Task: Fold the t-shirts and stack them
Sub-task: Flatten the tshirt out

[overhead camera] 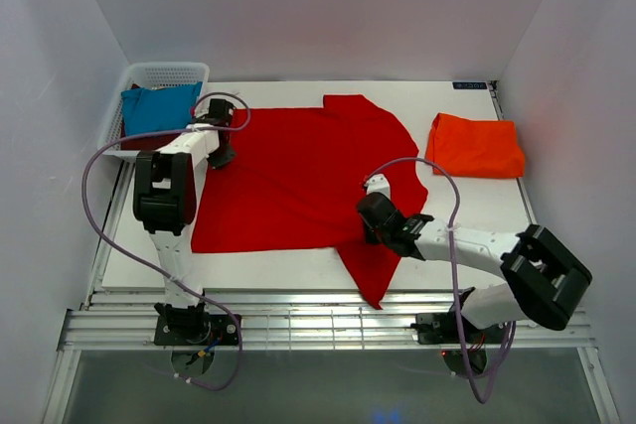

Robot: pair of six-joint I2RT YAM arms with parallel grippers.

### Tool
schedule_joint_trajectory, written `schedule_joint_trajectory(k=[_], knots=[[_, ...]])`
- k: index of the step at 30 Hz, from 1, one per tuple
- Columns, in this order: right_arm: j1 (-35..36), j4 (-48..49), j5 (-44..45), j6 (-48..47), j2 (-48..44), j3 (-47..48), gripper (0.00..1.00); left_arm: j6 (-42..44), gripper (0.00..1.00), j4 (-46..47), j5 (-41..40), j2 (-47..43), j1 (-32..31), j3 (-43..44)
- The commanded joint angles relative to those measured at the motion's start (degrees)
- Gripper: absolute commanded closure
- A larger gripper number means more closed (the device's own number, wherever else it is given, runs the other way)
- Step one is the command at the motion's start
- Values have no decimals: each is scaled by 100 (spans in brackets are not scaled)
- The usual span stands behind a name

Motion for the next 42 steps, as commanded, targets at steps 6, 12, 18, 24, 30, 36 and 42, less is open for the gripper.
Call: schedule_joint_trajectory(k=[6,12,18,24,30,36,42], knots=[[214,-711,87,284,-1490,-39,46,215,100,103,-468,-1592,-803,-50],[267,-650,-168,548,-1464,-478,49,417,100,419,-242,-2050,-1296,-278],[302,-500,-256,882,-1271,-733,56,418,100,428,-30,-2049,-1463,-647],[320,-351,-467,909,-1271,-857,66,382,100,481,-65,-2295,-1604,-841],[355,-334,-607,900,-1201,-830,70,391,100,481,-162,-2349,-1613,-938],[373,-255,-669,918,-999,-892,71,426,100,464,-232,-2384,-1613,-938],[434,-289,-617,953,-963,-874,89,426,100,455,-346,-2472,-1613,-938]])
